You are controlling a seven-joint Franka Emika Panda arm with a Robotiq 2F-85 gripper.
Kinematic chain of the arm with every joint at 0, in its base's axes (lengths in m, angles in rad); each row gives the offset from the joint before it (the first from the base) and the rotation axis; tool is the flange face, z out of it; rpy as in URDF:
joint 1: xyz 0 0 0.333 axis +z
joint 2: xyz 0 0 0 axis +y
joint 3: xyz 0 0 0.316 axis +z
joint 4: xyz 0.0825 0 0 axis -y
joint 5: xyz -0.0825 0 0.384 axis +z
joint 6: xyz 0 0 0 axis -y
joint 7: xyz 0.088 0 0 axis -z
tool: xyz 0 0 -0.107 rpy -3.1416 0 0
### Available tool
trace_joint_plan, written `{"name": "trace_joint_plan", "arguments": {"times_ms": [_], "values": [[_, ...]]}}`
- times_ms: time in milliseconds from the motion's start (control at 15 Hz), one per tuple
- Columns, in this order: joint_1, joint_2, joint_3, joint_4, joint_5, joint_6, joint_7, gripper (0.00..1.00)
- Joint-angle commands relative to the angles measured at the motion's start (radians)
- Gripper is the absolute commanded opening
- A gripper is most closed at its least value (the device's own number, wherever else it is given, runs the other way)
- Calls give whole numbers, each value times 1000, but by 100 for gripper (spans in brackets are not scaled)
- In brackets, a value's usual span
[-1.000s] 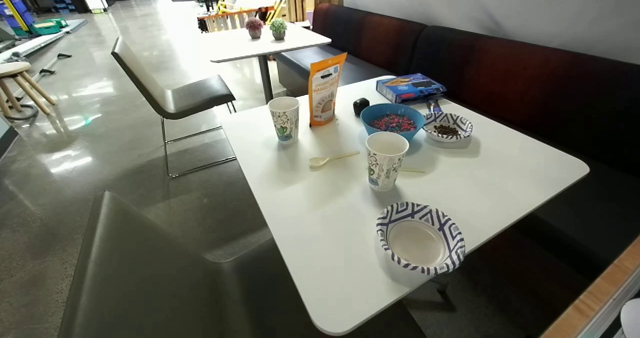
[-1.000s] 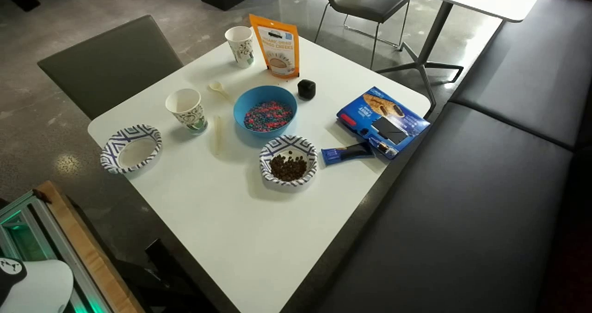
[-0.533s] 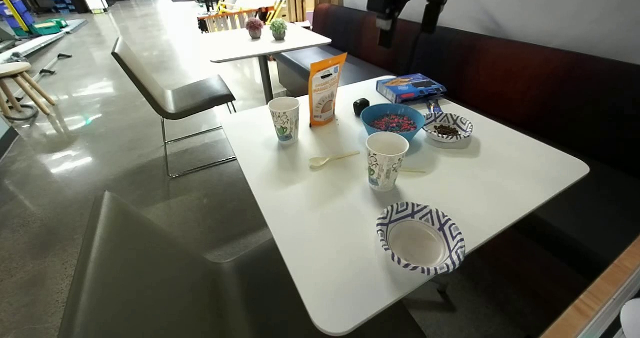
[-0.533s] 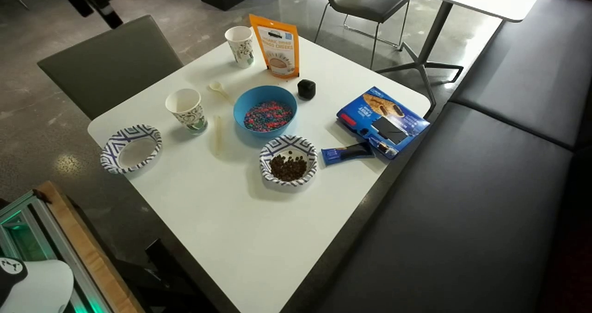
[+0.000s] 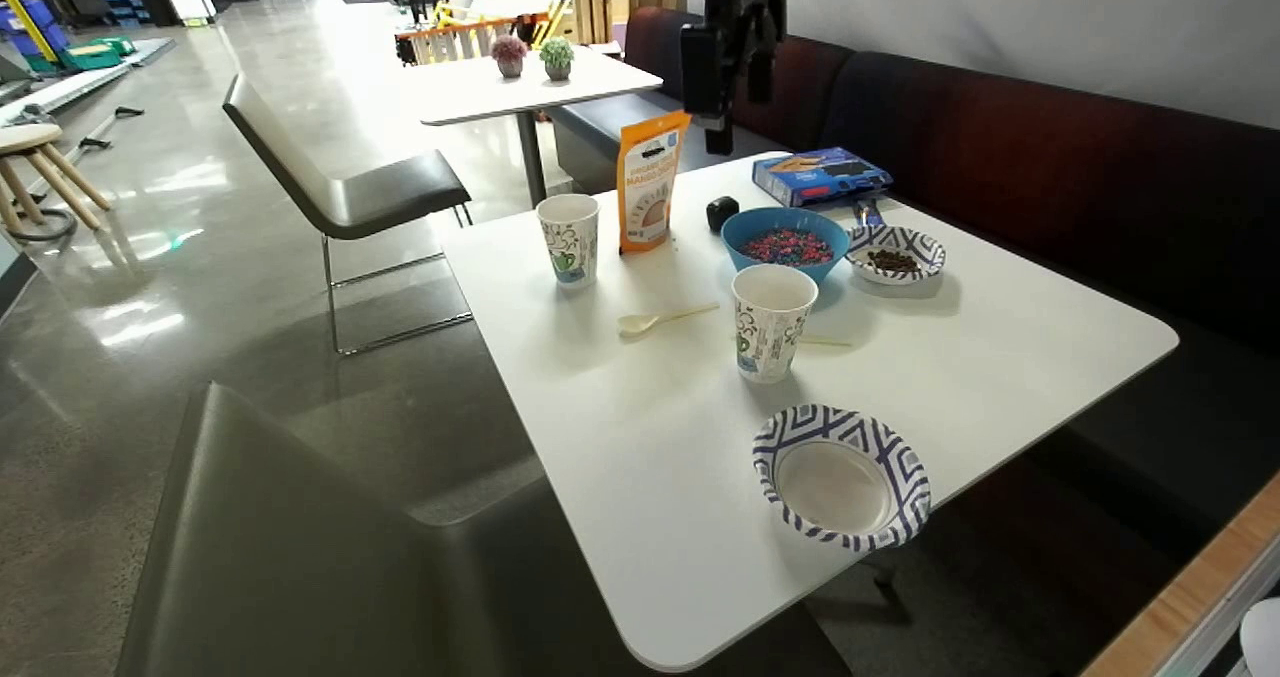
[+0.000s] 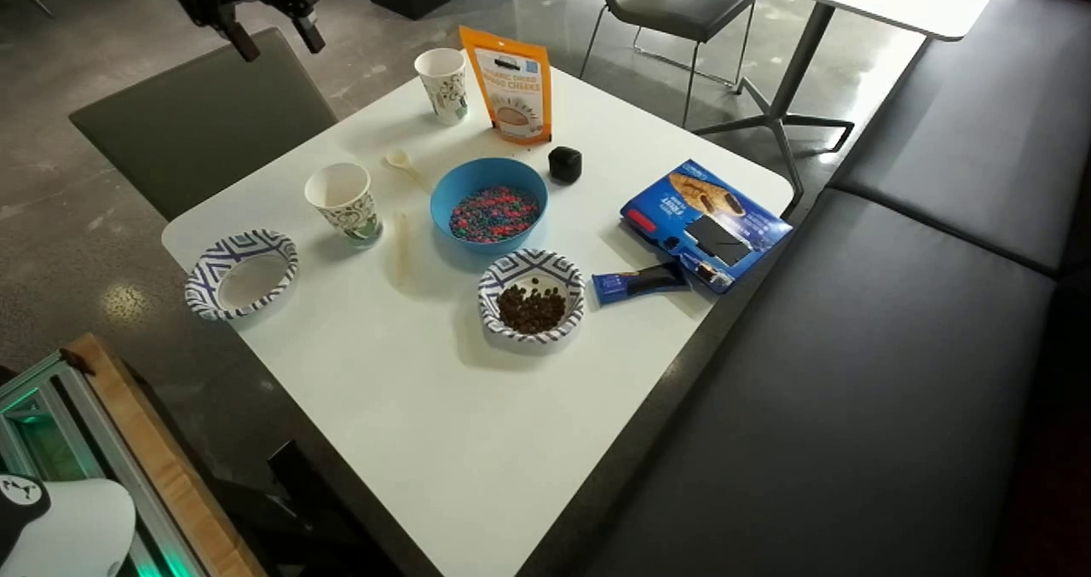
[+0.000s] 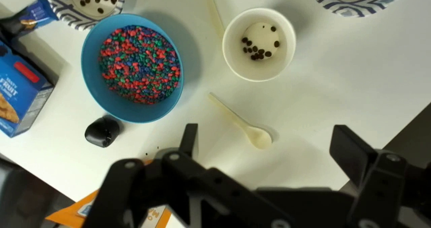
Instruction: Put some of the contents of the blue bowl into the paper cup next to the orange packet using the plastic spoon
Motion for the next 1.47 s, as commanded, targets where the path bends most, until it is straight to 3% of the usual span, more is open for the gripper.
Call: {"name": "trace_joint_plan", "arguments": {"times_ms": [0, 333, 533, 600, 1067, 1267, 1400], "values": [[29, 142, -19, 102, -83, -13, -130, 100], [32, 247, -36, 124, -162, 45, -343, 100], [19, 293, -45, 123, -192, 137, -489, 100], [30, 256, -47, 106, -166, 91, -406, 100], [17, 307, -53, 131, -134, 136, -496, 100], [-3, 382, -62, 159, -126, 237, -560, 100], [-41, 427, -59, 151, -88, 350, -675, 100]]}}
